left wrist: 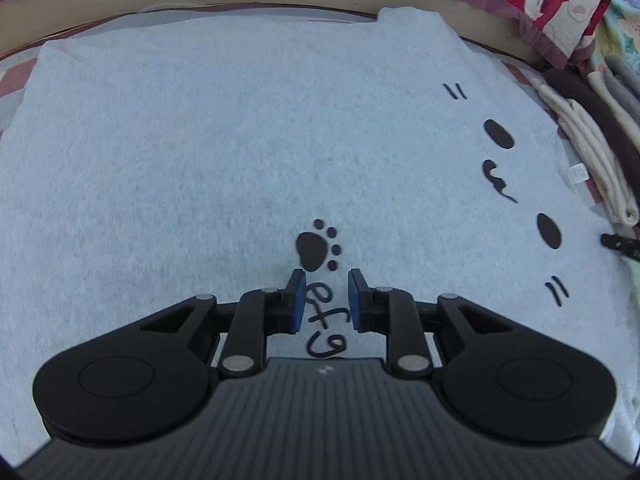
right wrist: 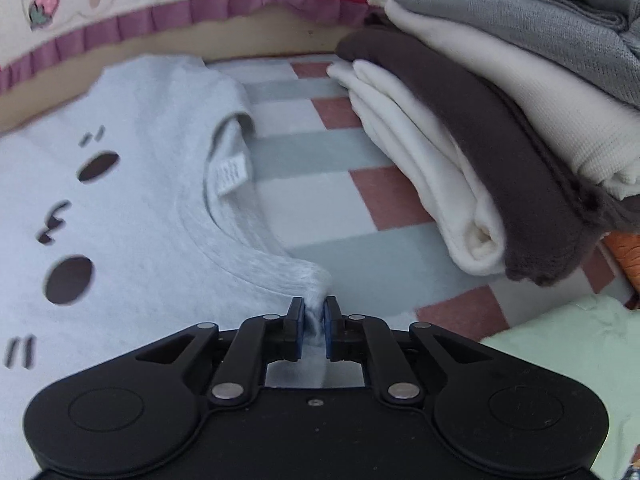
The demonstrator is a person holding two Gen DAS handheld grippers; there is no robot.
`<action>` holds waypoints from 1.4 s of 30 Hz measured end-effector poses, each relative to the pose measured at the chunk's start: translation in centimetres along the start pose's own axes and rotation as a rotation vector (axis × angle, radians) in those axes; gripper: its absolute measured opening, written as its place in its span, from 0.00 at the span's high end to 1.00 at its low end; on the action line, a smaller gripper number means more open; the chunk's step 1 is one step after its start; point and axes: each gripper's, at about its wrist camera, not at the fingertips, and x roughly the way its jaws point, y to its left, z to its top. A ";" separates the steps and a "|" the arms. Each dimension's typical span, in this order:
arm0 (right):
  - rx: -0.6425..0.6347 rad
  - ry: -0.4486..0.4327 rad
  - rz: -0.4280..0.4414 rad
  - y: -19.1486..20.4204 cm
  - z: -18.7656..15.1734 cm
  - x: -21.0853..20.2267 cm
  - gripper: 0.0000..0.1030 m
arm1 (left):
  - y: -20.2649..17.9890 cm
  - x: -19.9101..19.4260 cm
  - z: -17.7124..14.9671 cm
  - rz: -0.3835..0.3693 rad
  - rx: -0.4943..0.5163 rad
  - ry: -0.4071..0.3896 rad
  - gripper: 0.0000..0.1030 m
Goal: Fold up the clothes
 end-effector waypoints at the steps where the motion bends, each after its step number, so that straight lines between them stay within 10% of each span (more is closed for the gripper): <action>1: -0.009 0.009 -0.029 0.0 0.0 -0.1 0.91 | 0.0 -0.1 0.0 -0.010 -0.003 -0.001 0.79; 7: -0.075 0.022 -0.291 -0.5 1.2 -2.4 0.86 | -0.8 -1.3 0.2 -0.079 0.000 -0.043 0.76; 14: 0.029 -0.015 0.313 5.0 11.1 -4.1 0.55 | -3.1 -2.3 1.1 -0.116 0.073 -0.186 0.69; 19: -0.064 -0.042 0.512 12.8 18.0 -3.4 0.48 | -3.9 -1.3 2.7 -0.126 0.090 -0.216 0.65; 26: -0.196 -0.025 0.423 14.6 22.7 2.5 0.44 | -3.8 2.0 12.3 -0.189 0.068 -0.234 0.54; 31: -0.262 -0.031 0.130 13.1 21.5 6.9 0.44 | -5.3 7.9 17.9 -0.138 0.067 -0.251 0.44; 42: -0.015 -0.122 0.387 4.5 20.2 4.3 0.44 | -9.9 17.4 25.5 -0.103 0.096 -0.186 0.40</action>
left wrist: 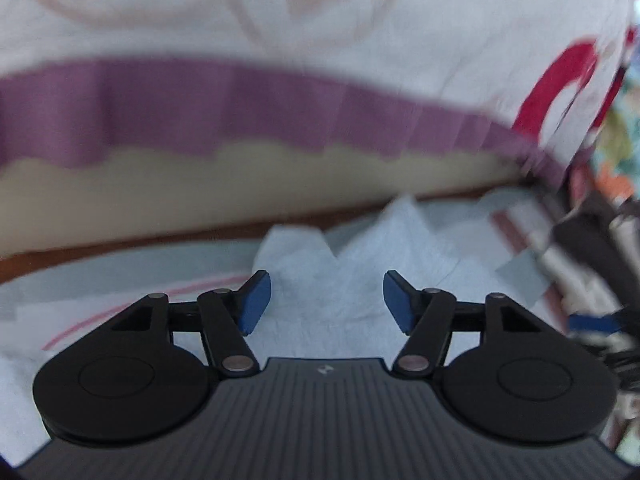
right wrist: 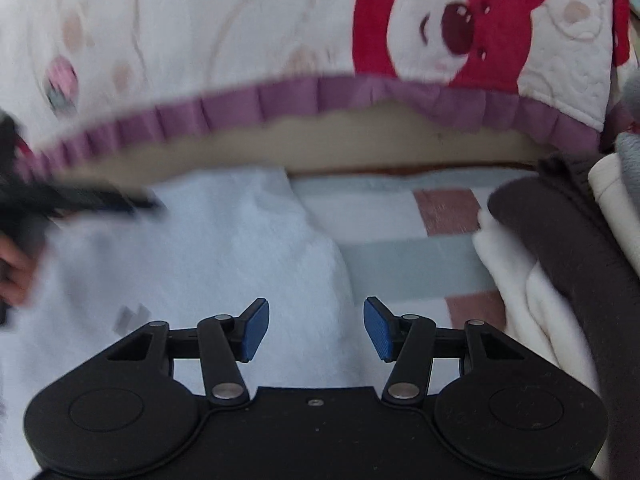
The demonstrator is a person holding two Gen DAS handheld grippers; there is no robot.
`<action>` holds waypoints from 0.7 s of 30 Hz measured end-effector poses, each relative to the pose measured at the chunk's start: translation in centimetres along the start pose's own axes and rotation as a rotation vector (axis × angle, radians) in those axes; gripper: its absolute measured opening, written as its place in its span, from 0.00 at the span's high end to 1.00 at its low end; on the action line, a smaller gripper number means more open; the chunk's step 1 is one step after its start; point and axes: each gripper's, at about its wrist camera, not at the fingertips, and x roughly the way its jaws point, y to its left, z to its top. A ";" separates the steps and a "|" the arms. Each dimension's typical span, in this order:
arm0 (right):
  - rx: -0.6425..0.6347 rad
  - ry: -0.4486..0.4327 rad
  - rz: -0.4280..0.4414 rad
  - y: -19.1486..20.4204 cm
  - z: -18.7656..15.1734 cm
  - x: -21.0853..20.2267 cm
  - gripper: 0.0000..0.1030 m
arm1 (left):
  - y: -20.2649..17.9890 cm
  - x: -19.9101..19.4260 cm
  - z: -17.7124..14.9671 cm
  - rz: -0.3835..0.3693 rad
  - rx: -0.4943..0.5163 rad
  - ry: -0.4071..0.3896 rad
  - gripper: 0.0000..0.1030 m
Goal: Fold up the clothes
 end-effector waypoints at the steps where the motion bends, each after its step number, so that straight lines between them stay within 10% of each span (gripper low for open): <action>1: 0.043 -0.020 0.045 -0.3 0.2 -0.4 0.44 | -0.4 0.5 -0.2 0.008 0.007 -0.005 0.40; 4: 0.220 0.001 0.186 -1.5 0.9 -0.4 0.44 | -0.6 1.1 -0.6 -0.016 0.000 -0.025 0.49; 6: 0.359 0.056 0.239 -2.1 1.0 0.2 0.44 | -0.9 0.0 -1.1 -0.065 0.031 -0.050 0.94; 12: 0.673 0.096 0.354 -2.8 -0.4 2.3 0.36 | -3.0 -6.6 -6.4 -0.222 0.174 -0.123 0.95; 21: 0.586 0.136 0.373 -0.5 0.3 3.5 0.35 | -2.2 -13.0 -16.6 -0.276 0.203 0.044 0.94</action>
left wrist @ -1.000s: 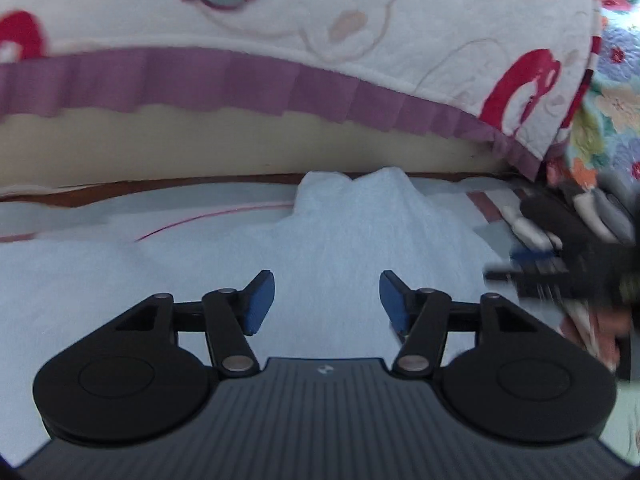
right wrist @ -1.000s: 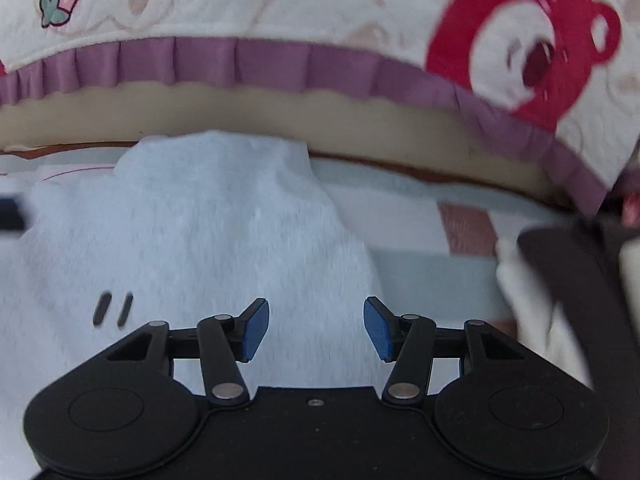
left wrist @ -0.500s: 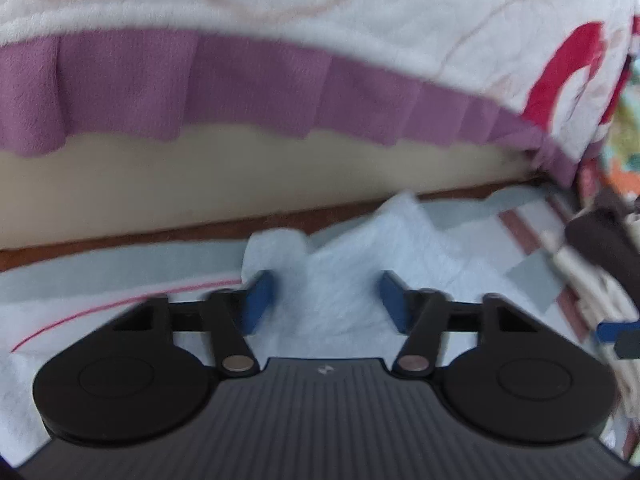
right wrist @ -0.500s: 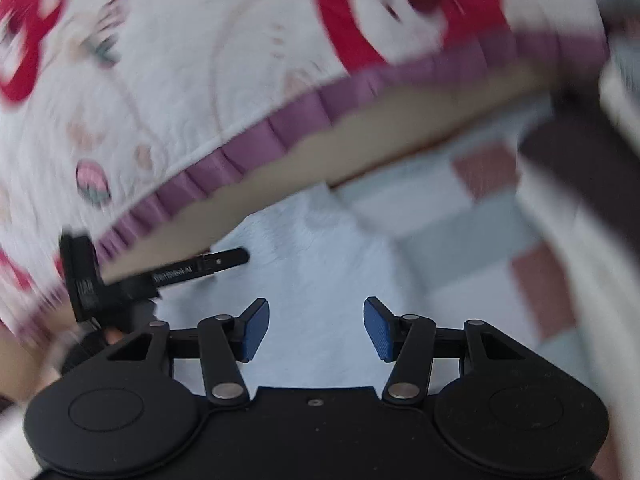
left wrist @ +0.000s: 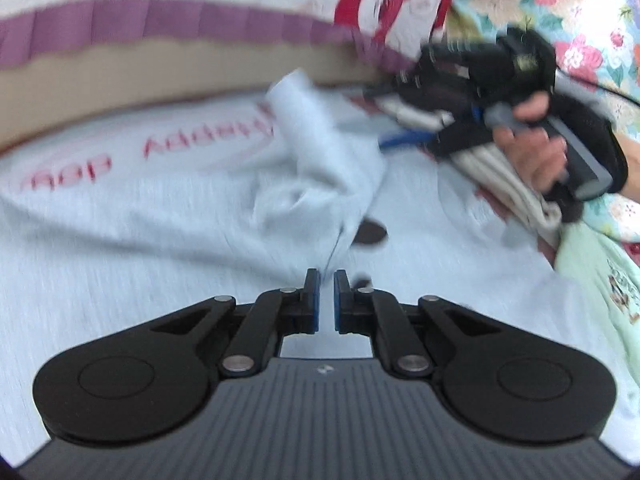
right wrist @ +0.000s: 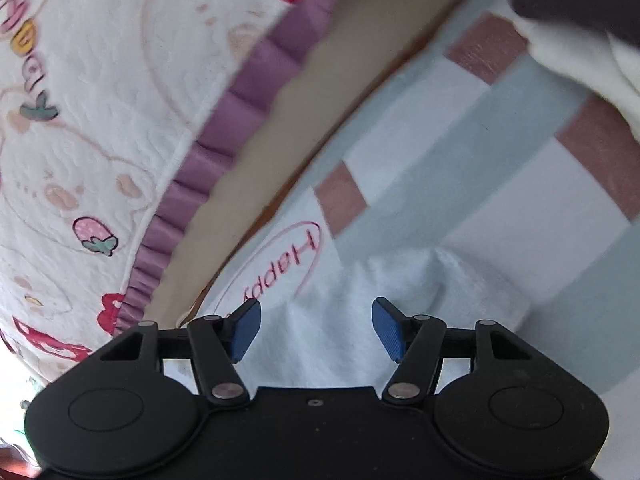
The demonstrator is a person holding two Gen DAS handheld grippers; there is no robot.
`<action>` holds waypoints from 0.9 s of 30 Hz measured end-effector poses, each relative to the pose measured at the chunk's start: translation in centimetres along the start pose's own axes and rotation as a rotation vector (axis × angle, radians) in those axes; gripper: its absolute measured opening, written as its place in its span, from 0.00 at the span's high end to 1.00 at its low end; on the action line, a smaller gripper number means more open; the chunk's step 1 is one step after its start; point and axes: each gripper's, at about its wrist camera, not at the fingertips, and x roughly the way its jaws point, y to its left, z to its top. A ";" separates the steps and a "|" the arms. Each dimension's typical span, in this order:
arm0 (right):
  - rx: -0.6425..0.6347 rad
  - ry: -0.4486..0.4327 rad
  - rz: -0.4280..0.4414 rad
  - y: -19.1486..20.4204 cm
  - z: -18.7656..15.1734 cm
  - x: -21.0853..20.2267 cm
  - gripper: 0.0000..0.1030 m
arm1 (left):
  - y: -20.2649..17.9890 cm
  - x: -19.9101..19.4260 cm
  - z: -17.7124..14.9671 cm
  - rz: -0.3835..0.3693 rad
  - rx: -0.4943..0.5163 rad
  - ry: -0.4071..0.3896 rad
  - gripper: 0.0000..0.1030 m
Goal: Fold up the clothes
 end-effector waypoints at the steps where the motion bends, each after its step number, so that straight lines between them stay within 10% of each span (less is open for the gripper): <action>1: -0.053 -0.003 0.008 0.8 -0.1 0.1 0.35 | 0.0 0.0 -0.1 -0.006 -0.017 0.001 0.94; 10: -0.508 0.076 -0.051 10.2 -1.2 5.0 0.21 | -0.8 -0.4 -0.2 -0.006 -0.111 0.019 0.94; 12: -0.572 0.088 -0.187 10.6 -2.1 7.2 0.36 | -0.8 -0.6 0.0 0.030 -0.089 0.012 0.94; 13: -0.566 0.069 -0.212 10.4 -2.7 7.1 0.80 | -0.7 -0.7 0.2 0.050 -0.083 0.004 0.94; 14: -0.560 0.051 -0.236 10.2 -3.3 7.0 0.94 | -0.4 -1.1 0.5 0.061 -0.088 -0.013 0.94; 18: -0.456 -0.044 -0.214 8.3 -6.2 2.5 0.94 | 0.7 -3.5 1.7 0.050 -0.129 -0.162 0.92; 22: -0.460 0.088 -0.229 5.0 -10.0 -1.1 0.95 | 0.4 -5.0 2.2 0.116 -0.088 -0.348 0.92; 27: -0.553 0.206 -0.297 3.9 -11.5 -1.6 0.94 | -0.5 -2.0 2.2 0.062 -0.059 -0.277 0.85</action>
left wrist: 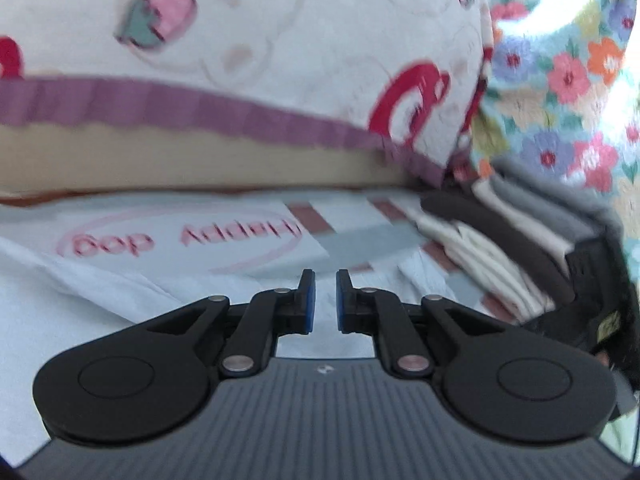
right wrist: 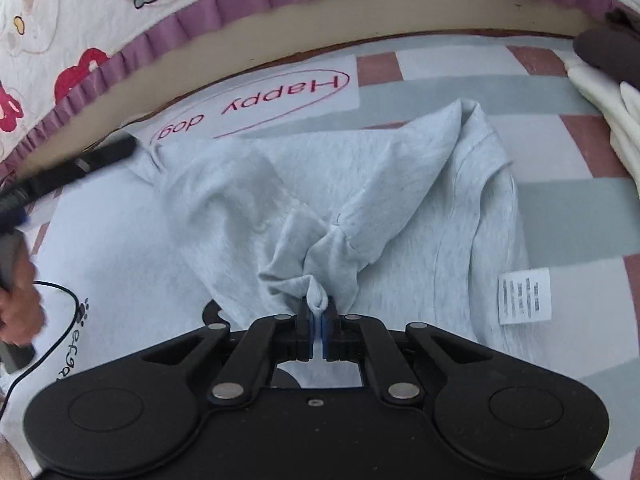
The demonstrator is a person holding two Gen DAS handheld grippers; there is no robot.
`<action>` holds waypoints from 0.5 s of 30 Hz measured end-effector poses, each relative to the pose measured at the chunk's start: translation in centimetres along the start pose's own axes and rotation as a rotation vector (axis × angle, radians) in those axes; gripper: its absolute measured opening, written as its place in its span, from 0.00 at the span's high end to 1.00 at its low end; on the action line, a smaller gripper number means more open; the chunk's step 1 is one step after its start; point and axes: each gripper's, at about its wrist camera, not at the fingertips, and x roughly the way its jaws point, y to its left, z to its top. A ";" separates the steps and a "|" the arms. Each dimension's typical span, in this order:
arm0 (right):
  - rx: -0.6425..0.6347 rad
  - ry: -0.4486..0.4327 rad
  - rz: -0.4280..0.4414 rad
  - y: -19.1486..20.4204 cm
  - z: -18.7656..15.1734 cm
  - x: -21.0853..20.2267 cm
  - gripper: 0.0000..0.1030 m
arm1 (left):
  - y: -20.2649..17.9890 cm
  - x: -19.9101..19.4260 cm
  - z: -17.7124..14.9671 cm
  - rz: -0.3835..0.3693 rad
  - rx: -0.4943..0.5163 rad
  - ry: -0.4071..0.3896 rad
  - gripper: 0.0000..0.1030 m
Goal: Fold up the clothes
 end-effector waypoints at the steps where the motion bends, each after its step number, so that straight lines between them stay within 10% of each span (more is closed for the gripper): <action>1: -0.021 0.016 0.001 0.2 0.3 -0.1 0.93 | -0.5 0.3 -0.3 0.004 0.028 0.012 0.74; 9: -0.395 0.116 -0.027 3.1 0.1 0.6 0.90 | -3.5 0.9 -1.3 -0.020 0.212 0.037 0.33; 14: -0.416 0.102 0.017 2.2 -0.3 0.3 0.88 | -2.8 3.9 -2.6 -0.006 0.234 0.167 0.31; 15: -0.435 0.093 0.015 2.3 -0.6 0.3 0.88 | -2.5 4.7 -2.7 -0.002 0.229 0.192 0.47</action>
